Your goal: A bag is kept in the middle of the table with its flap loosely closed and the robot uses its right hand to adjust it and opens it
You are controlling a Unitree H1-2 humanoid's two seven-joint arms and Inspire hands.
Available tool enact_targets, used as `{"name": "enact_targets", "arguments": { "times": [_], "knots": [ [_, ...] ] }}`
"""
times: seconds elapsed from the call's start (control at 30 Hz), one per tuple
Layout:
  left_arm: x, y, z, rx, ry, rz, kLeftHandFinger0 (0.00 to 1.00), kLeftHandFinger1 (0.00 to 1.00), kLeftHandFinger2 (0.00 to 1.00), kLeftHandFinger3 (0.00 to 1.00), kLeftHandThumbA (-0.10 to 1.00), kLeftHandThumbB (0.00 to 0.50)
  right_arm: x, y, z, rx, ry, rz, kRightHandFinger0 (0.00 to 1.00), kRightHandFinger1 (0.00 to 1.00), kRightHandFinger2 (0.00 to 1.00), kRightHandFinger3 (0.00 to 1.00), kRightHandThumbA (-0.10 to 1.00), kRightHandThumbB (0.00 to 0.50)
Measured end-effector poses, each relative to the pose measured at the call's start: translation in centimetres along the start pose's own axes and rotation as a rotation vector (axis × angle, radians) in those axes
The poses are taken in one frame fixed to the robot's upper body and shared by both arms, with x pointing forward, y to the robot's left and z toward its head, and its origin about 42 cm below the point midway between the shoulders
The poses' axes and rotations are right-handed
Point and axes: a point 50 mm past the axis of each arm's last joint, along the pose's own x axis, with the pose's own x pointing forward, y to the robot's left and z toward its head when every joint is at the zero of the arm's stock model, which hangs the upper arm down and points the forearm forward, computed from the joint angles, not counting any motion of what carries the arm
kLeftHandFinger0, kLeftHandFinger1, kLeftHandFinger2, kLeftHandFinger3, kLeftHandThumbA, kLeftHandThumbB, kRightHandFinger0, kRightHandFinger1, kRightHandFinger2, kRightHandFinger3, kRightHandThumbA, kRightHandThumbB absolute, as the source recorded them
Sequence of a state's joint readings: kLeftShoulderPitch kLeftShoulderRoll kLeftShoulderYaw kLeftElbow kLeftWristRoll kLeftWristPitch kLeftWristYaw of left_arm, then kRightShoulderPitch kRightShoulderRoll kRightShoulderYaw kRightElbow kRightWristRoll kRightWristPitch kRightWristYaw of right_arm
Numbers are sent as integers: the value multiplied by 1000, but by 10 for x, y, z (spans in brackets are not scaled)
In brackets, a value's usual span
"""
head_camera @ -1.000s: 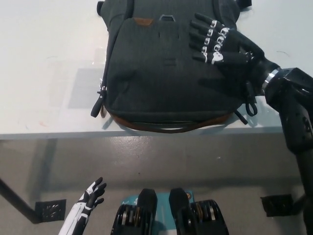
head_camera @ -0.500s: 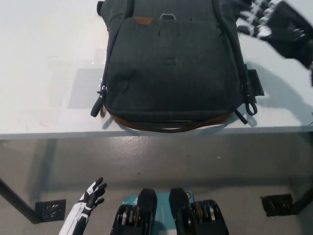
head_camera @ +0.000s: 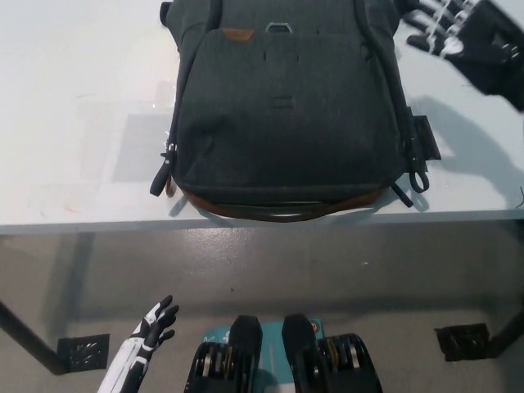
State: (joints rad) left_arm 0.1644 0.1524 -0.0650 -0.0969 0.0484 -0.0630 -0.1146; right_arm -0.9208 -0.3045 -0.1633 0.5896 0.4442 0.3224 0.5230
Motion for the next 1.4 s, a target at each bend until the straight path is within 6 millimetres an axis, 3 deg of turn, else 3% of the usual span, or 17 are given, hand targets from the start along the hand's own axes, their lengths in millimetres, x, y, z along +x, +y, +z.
{"name": "enact_targets", "arguments": {
  "times": [0.13,0.23,0.47,0.63,0.7,0.9,1.1,1.2,1.33,1.4],
  "knots": [
    [1,0,1,1,-4,0,1000,1000,1000,1000,1000,186,9,5,-34,41,63,-4,1000,1000,1000,1000,1000,380],
    [0,0,1,1,-4,1,1000,1000,1000,1000,1000,194,14,6,-46,54,72,-10,1000,1000,1000,1000,1000,386],
    [1,1,1,-1,-6,0,1000,1000,1000,1000,1000,222,26,3,-66,52,95,-36,1000,1000,1000,1000,1000,426],
    [1,1,1,-3,-9,-7,1000,1000,1000,1000,1000,224,30,2,-79,62,101,-44,1000,1000,1000,1000,1000,415],
    [2,2,2,-3,-11,-9,1000,1000,1000,1000,1000,203,30,2,-80,61,98,-40,1000,1000,1000,1000,1000,404],
    [5,3,4,-1,-19,-11,1000,1000,1000,1000,1000,200,30,4,-78,35,74,-19,1000,1000,1000,1000,1000,444],
    [7,4,5,2,-27,-18,1000,1000,1000,1000,1000,185,20,12,-75,-8,38,42,1000,1000,1000,1000,1000,437],
    [8,5,6,1,-30,-23,1000,1000,1000,1000,1000,185,12,24,-72,-41,10,95,1000,1000,1000,1000,1000,413],
    [9,5,6,0,-30,-25,1000,1000,1000,1000,1000,178,3,43,-69,-71,-5,155,1000,1000,1000,1000,1000,459],
    [9,5,6,0,-30,-25,1000,1000,1000,1000,1000,183,-3,51,-66,-87,-12,181,1000,1000,1000,1000,1000,453]
  ]
}}
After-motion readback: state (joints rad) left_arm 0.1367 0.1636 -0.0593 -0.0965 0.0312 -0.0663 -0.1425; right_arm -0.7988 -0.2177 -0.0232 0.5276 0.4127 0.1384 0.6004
